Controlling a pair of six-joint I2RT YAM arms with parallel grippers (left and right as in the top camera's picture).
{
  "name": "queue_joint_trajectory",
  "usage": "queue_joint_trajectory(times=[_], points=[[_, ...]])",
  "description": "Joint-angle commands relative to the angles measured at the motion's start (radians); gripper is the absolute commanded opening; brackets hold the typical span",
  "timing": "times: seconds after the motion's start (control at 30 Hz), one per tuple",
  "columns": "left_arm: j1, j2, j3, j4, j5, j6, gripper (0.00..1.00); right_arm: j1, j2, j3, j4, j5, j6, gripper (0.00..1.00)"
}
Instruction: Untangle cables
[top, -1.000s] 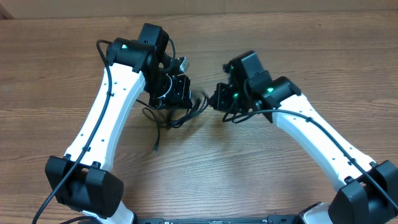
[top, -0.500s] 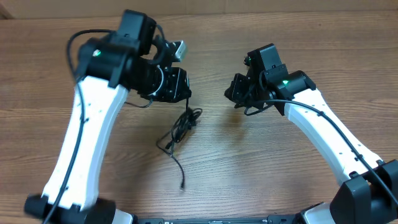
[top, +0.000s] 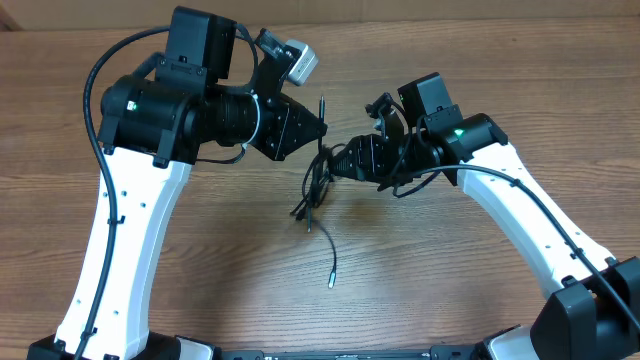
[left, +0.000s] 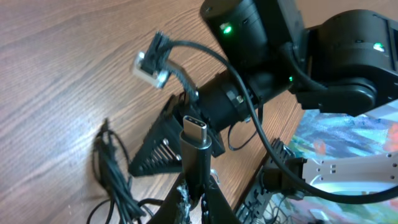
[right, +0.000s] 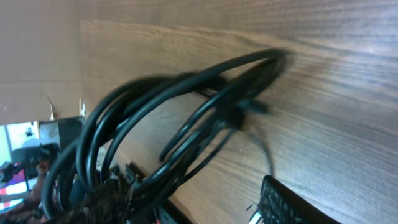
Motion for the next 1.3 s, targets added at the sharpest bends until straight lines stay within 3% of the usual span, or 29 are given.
queue_joint_trajectory(times=[0.0, 0.2, 0.37, 0.53, 0.63, 0.93, 1.03, 1.13, 1.27], points=[[-0.005, -0.005, 0.016, 0.006, 0.009, 0.039, 0.04, -0.036, -0.005, 0.006, -0.045, 0.031, -0.032, 0.65], [-0.050, 0.019, -0.023, -0.038, -0.215, -0.070, 0.04, -0.130, -0.014, 0.006, -0.171, 0.202, 0.017, 0.64], [-0.117, 0.087, -0.116, -0.015, -0.295, -0.076, 0.09, -0.220, -0.016, 0.006, -0.254, 0.247, 0.005, 0.66], [-0.187, 0.196, -0.135, -0.008, -0.376, -0.075, 0.49, -0.235, -0.016, 0.006, -0.277, 0.278, 0.000, 0.69], [-0.210, 0.250, -0.135, -0.005, -0.434, -0.082, 0.56, -0.235, -0.016, 0.006, -0.286, 0.284, -0.011, 0.70], [-0.195, 0.284, -0.135, -0.001, -0.505, -0.151, 0.56, -0.235, -0.016, 0.006, -0.309, 0.338, -0.018, 0.73], [-0.200, 0.301, -0.146, -0.034, -0.610, -0.264, 0.55, -0.235, -0.016, 0.006, -0.313, 0.352, -0.018, 0.75], [-0.199, 0.306, -0.203, -0.030, -0.719, -0.411, 0.46, -0.235, -0.016, 0.006, -0.314, 0.351, -0.018, 0.77], [-0.179, 0.306, -0.325, 0.041, -0.731, -0.476, 0.41, -0.235, -0.016, 0.006, -0.316, 0.351, -0.018, 0.79]])
